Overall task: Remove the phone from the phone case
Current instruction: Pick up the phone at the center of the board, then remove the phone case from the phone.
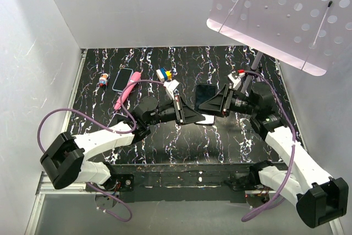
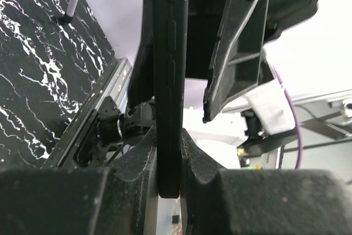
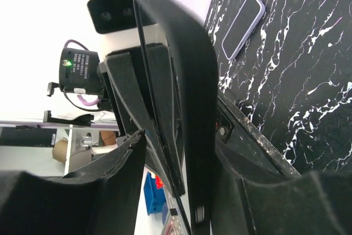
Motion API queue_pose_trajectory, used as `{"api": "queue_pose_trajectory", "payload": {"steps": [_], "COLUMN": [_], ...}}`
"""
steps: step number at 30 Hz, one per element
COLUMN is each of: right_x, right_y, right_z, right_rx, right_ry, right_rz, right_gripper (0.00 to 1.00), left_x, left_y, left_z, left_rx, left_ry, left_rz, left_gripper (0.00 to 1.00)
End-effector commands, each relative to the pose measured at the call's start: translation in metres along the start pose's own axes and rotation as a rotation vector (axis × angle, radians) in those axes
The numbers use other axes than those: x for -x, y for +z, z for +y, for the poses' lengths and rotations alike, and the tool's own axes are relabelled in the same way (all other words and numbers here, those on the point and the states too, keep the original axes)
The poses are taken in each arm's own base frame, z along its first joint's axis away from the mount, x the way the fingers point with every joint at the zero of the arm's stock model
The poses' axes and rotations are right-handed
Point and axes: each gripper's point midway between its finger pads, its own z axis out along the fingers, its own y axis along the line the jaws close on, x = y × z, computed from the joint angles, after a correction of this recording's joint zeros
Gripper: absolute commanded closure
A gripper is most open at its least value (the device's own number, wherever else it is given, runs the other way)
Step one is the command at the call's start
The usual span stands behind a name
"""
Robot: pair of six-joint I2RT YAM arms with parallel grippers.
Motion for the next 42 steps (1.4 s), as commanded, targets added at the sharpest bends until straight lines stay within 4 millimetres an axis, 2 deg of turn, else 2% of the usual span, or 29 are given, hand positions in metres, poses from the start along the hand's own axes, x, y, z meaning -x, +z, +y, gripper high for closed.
{"api": "queue_pose_trajectory", "payload": {"steps": [1,8,11,16,18,19,20,22,24,25,32,40,42], "right_x": [0.006,0.009,0.003,0.003,0.006,0.008,0.011,0.016,0.02,0.021,0.027,0.023,0.021], "right_y": [-0.002,-0.008,-0.01,-0.01,-0.01,-0.01,-0.009,-0.008,-0.01,-0.01,-0.012,-0.013,-0.014], "right_z": [0.025,0.039,0.047,0.049,0.049,0.049,0.048,0.043,0.044,0.044,0.054,0.056,0.056], "right_rx": [0.039,0.107,0.175,0.194,0.185,0.177,0.157,0.117,0.111,0.111,0.15,0.177,0.18], "right_ry": [-0.161,-0.267,-0.277,-0.253,-0.246,-0.235,-0.211,-0.163,-0.135,-0.121,-0.116,-0.113,-0.114], "right_rz": [0.063,0.057,0.099,0.092,0.063,0.05,0.032,0.009,-0.009,-0.012,-0.001,0.026,0.028], "right_gripper": [0.47,0.49,0.54,0.7,0.83,0.97,0.99,0.99,0.99,0.99,0.99,0.99,0.99], "left_x": [-0.017,-0.033,-0.036,-0.033,-0.029,-0.027,-0.025,-0.021,-0.019,-0.018,-0.024,-0.016,-0.015], "left_y": [-0.007,-0.015,-0.021,-0.024,-0.025,-0.025,-0.025,-0.026,-0.032,-0.035,-0.049,-0.039,-0.038], "left_z": [-0.029,-0.038,-0.041,-0.042,-0.045,-0.046,-0.04,-0.033,-0.027,-0.027,-0.029,-0.036,-0.041], "left_rx": [-0.075,-0.149,-0.168,-0.143,-0.134,-0.119,-0.079,-0.006,0.039,0.045,0.02,-0.008,-0.048], "left_ry": [0.145,0.144,0.142,0.125,0.124,0.12,0.114,0.107,0.097,0.096,0.099,0.114,0.111], "left_rz": [0.139,0.222,0.221,0.196,0.172,0.161,0.155,0.138,0.11,0.094,0.082,0.095,0.086], "left_gripper": [1.0,1.0,1.0,1.0,1.0,1.0,0.96,0.6,0.43,0.4,0.48,0.53,0.59]}}
